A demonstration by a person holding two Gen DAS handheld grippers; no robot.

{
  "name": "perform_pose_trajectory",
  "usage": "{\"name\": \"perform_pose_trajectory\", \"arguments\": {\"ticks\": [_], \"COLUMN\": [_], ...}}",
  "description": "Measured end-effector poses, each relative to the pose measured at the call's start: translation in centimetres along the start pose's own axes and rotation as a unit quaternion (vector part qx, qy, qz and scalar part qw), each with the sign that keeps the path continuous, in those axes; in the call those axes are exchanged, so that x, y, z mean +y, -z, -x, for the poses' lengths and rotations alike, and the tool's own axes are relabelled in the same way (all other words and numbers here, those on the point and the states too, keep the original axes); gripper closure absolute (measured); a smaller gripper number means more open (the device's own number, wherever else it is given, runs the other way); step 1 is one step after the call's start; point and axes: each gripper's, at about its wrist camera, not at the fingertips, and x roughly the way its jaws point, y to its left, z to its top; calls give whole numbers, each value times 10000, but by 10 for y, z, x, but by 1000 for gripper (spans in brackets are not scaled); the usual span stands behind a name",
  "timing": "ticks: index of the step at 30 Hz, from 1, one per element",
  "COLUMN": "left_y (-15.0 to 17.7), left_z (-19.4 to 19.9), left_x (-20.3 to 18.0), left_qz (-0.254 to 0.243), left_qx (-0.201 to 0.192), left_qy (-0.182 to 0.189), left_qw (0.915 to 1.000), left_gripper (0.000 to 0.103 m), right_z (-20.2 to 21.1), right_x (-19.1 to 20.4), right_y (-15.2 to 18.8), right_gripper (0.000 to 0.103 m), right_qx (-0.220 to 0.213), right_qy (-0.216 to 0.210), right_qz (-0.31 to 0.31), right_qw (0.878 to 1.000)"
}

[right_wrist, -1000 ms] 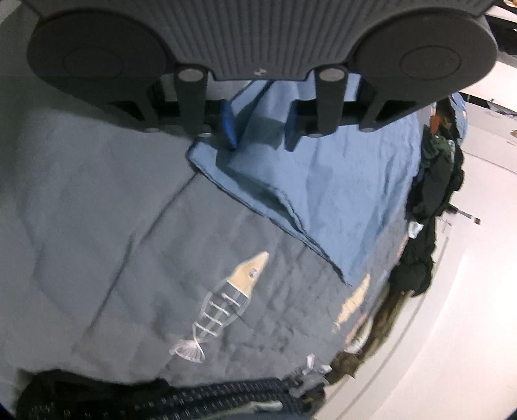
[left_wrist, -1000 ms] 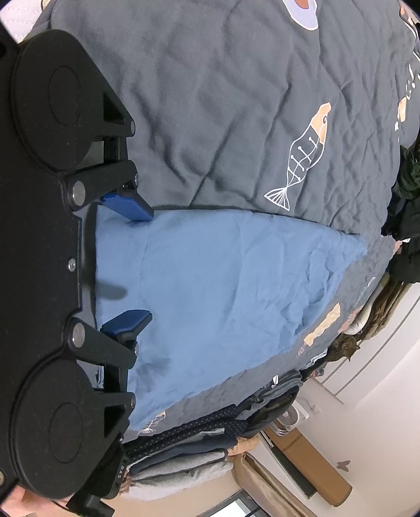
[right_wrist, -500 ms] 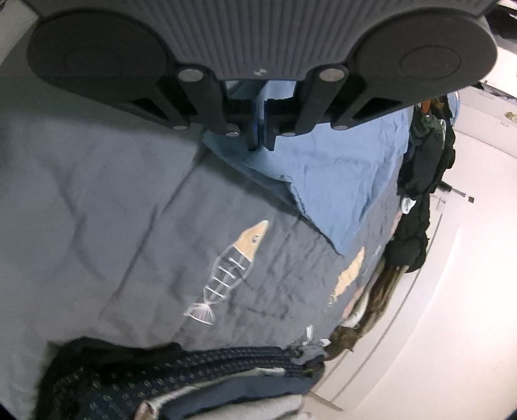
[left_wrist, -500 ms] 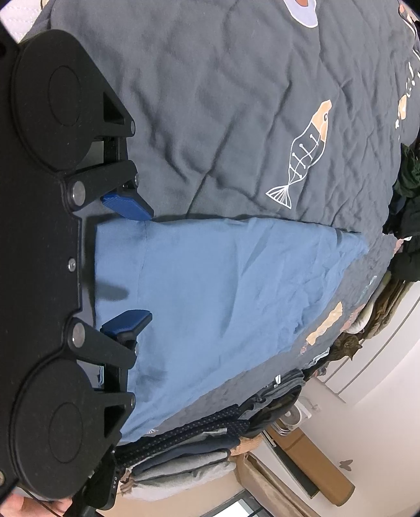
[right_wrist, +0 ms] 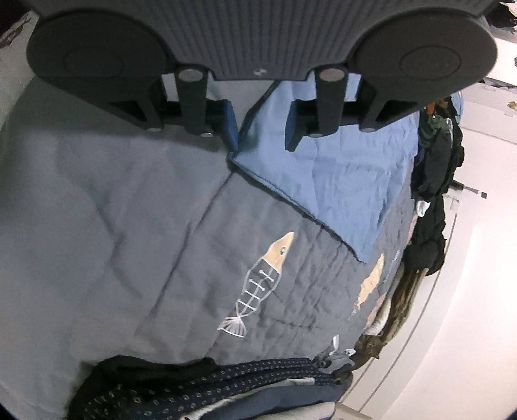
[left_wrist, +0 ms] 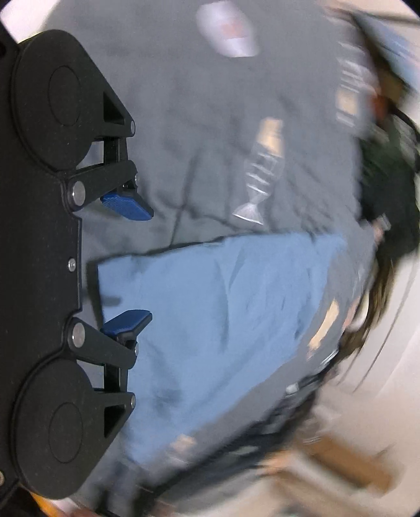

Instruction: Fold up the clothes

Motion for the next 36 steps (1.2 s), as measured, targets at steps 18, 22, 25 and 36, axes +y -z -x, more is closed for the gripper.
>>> {"name": "perform_pose_trajectory", "arguments": {"ticks": [18, 22, 25, 36], "left_y": [70, 76, 78, 77], "left_z": [-27, -33, -35, -41], "left_x": [-99, -99, -96, -91], "left_qz": [-4359, -4654, -4650, -4788], "left_qx": [-577, -565, -460, -266], "left_qy": [-1362, -1689, -1760, -1755], "left_qw": [8878, 8670, 8664, 8598], "left_gripper": [74, 77, 74, 97], "right_z": [-10, -13, -14, -25], "right_x": [7, 8, 7, 13], "right_y": [9, 12, 12, 19], "right_gripper": [69, 68, 68, 76], "right_qx": [254, 291, 290, 29], "right_qy": [142, 185, 206, 293], "right_qz": [188, 275, 229, 634], "right_qw": [9994, 9990, 9991, 9976]}}
